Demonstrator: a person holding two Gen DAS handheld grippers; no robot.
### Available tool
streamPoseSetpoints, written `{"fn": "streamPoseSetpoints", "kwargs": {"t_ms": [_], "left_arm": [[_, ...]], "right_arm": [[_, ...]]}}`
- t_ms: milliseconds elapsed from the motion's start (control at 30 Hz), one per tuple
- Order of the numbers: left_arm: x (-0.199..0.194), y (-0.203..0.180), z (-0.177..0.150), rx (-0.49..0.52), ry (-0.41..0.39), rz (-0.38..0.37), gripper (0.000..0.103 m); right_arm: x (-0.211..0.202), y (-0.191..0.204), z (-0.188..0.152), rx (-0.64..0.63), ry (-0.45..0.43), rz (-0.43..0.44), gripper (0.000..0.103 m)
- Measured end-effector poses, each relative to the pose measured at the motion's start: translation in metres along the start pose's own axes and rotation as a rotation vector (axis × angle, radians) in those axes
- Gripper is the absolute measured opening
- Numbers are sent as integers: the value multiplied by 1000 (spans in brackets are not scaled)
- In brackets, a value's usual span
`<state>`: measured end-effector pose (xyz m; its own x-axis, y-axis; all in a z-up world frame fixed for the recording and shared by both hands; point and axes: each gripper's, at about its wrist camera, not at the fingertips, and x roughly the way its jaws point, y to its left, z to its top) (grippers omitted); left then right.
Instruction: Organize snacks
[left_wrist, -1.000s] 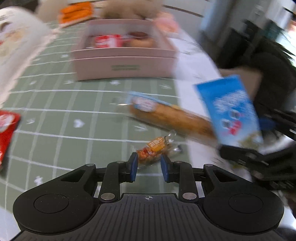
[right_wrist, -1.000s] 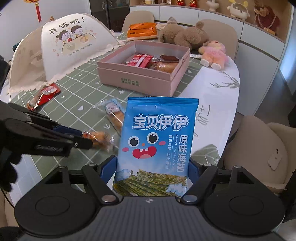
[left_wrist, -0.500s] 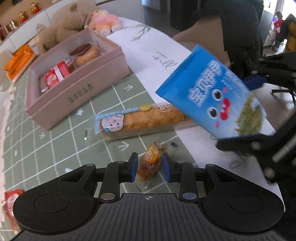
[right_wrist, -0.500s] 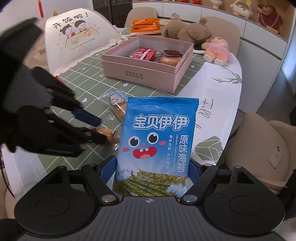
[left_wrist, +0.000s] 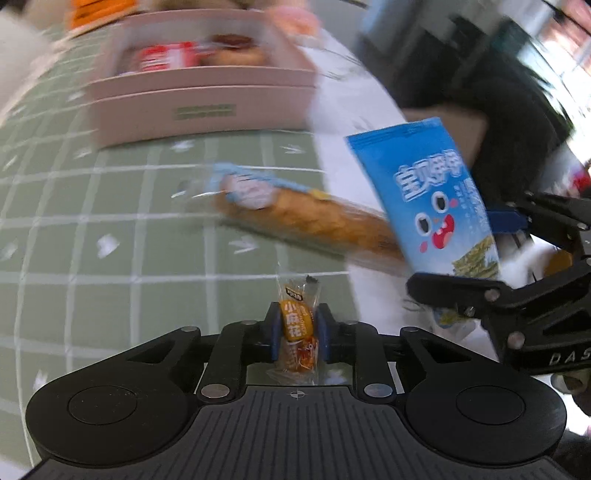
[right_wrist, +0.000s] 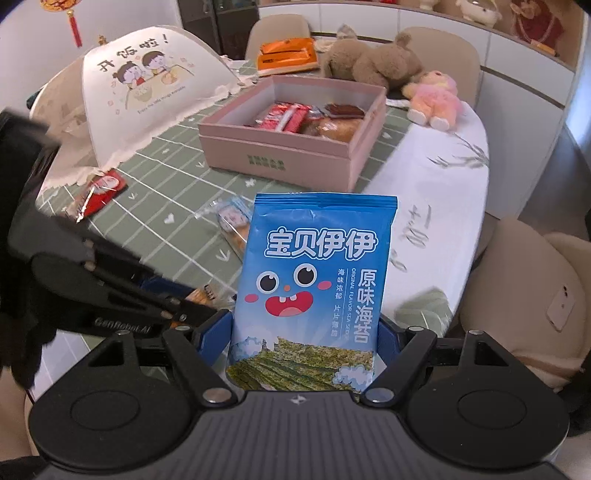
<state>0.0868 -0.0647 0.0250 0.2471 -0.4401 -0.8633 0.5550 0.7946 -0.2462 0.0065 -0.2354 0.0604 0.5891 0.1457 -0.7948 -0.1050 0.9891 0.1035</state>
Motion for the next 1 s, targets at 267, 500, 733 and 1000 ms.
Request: {"fn": "streamPoseSetpoints", "kwargs": {"t_ms": [267, 500, 733, 1000], "left_arm": [[-32, 33, -32, -218, -84, 262, 24], [-45, 52, -48, -305, -80, 295, 24], [-46, 47, -49, -315, -89, 302, 25], [-45, 51, -52, -345, -111, 284, 25]], "right_arm": [[29, 29, 21, -65, 58, 126, 79], [67, 65, 11, -137, 179, 230, 87], [77, 88, 7, -280, 137, 87, 95], [63, 83, 8, -231, 51, 98, 95]]}}
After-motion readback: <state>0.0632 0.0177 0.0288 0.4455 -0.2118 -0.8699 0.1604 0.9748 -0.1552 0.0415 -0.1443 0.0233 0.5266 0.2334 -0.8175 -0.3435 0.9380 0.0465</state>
